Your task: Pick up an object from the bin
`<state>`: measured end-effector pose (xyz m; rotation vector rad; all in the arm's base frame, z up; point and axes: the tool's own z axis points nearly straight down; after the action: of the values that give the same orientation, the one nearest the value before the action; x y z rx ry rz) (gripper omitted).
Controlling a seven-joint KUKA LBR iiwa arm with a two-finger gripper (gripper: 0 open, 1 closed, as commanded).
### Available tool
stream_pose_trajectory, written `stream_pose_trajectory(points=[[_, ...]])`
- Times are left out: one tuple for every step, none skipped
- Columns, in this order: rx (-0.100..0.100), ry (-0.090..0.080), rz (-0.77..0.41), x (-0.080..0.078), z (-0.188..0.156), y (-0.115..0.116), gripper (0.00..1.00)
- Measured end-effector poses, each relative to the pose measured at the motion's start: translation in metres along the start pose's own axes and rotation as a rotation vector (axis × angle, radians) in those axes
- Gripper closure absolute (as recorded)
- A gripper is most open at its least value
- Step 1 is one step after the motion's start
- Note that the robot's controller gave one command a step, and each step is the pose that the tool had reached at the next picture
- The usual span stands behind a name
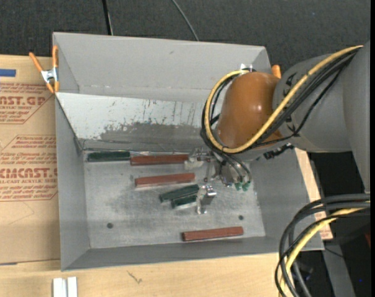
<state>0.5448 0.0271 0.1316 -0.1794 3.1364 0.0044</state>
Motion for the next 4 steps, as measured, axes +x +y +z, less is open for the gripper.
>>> stream_pose_trajectory(points=[[0.004,-0.021,-0.062,0.0005,0.0454,-0.0016,0.0],[0.004,-0.026,-0.076,-0.0023,0.0444,-0.0013,1.0],[0.004,-0.026,-0.076,-0.0023,0.0444,-0.0013,1.0],[0.004,-0.018,-0.077,-0.0007,0.042,-0.0012,1.0]])
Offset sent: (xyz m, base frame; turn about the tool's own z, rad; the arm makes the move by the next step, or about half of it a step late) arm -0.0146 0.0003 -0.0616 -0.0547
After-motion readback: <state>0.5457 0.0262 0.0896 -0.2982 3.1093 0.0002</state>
